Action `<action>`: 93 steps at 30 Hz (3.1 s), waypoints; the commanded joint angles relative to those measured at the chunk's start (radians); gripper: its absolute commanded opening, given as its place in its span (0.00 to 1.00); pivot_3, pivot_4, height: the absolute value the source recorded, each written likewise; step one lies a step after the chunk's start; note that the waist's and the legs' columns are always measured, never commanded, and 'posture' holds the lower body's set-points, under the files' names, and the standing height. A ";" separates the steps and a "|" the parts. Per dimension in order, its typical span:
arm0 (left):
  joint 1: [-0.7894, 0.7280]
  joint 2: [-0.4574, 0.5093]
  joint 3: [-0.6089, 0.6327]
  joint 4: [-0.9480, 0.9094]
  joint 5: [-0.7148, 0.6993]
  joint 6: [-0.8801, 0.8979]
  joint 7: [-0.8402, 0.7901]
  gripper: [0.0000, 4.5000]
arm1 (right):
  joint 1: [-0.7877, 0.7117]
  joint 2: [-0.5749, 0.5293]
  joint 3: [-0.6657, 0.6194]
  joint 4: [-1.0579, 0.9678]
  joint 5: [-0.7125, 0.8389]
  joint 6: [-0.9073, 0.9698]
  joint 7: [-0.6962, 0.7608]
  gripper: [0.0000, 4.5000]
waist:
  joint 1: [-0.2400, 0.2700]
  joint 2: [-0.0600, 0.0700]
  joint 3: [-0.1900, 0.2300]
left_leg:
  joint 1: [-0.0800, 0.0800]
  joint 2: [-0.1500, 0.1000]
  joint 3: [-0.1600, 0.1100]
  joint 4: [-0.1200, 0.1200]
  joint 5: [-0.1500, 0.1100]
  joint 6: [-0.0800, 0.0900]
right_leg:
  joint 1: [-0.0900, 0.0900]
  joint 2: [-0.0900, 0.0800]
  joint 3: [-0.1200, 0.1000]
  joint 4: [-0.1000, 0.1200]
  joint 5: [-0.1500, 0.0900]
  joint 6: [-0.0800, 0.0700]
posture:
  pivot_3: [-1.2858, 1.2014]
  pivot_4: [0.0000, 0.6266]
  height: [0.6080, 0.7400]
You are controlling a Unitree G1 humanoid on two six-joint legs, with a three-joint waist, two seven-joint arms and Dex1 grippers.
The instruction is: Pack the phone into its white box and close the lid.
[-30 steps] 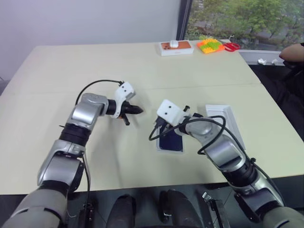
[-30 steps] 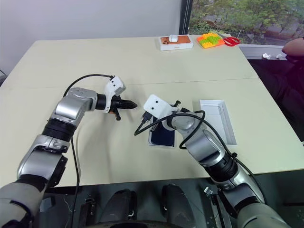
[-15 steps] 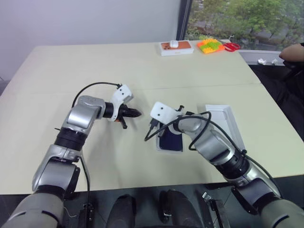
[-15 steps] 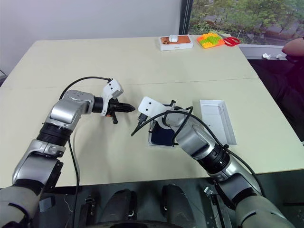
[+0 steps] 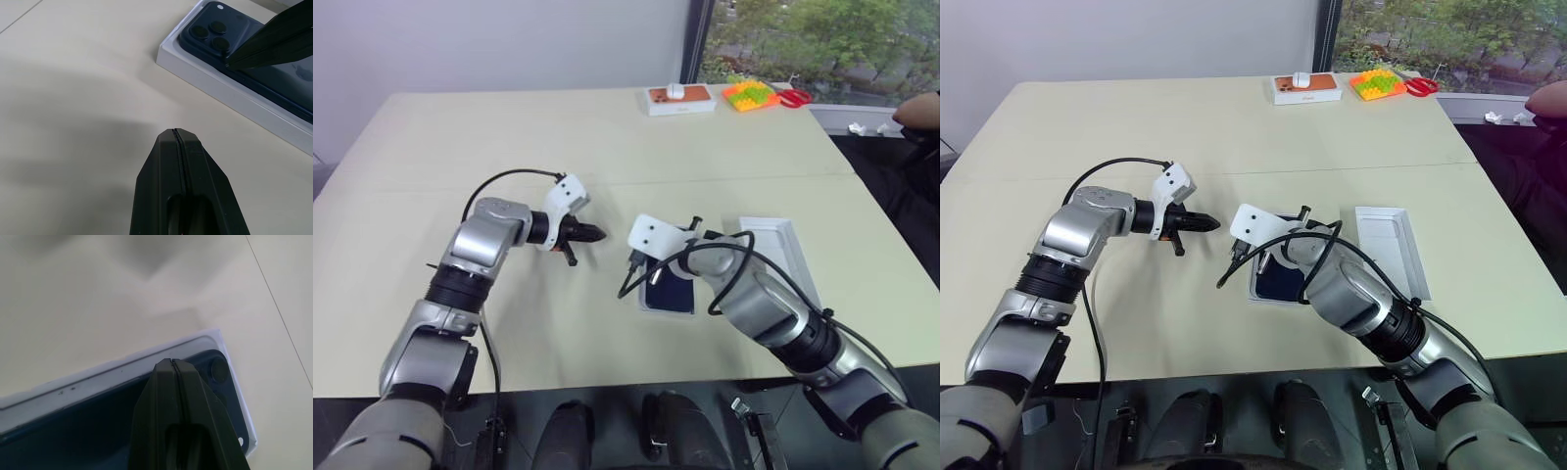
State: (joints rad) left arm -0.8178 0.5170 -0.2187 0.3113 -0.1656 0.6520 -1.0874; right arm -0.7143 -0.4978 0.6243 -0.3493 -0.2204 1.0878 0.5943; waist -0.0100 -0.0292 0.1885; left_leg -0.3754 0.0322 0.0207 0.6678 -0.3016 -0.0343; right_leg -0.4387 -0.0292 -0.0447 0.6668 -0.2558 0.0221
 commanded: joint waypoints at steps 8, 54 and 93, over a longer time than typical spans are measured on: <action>-0.009 0.001 0.014 -0.016 -0.010 -0.004 -0.001 0.00 | 0.029 0.014 -0.046 -0.019 0.011 0.002 -0.015 0.00 | -0.001 0.000 0.000 | 0.000 0.000 0.000 0.000 0.000 0.000 | 0.000 0.000 0.000 0.000 0.000 0.000 | 0.52 0.24 1.00; -0.044 0.047 0.012 0.159 -0.001 -0.347 -0.248 0.00 | 0.017 0.045 -0.072 -0.008 0.163 0.029 -0.088 0.00 | -0.003 0.000 0.000 | 0.000 0.000 0.001 0.000 -0.001 0.001 | -0.001 0.001 0.001 0.000 0.000 0.000 | 0.52 0.24 1.00; -0.002 0.002 -0.034 0.053 0.001 -0.300 -0.220 0.00 | 0.324 -0.286 -0.364 -0.365 0.334 0.041 0.019 0.00 | -0.003 0.000 0.000 | 0.001 0.001 0.001 0.000 -0.001 0.003 | 0.000 0.003 0.002 0.000 0.000 0.000 | 0.52 0.24 1.00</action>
State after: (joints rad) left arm -0.8193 0.5158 -0.2612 0.4082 -0.1620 0.3584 -1.3059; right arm -0.3887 -0.7808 0.2669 -0.6982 0.1132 1.1464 0.6234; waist -0.0133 -0.0293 0.1885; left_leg -0.3749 0.0327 0.0213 0.6677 -0.3031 -0.0317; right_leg -0.4391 -0.0265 -0.0426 0.6667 -0.2558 0.0221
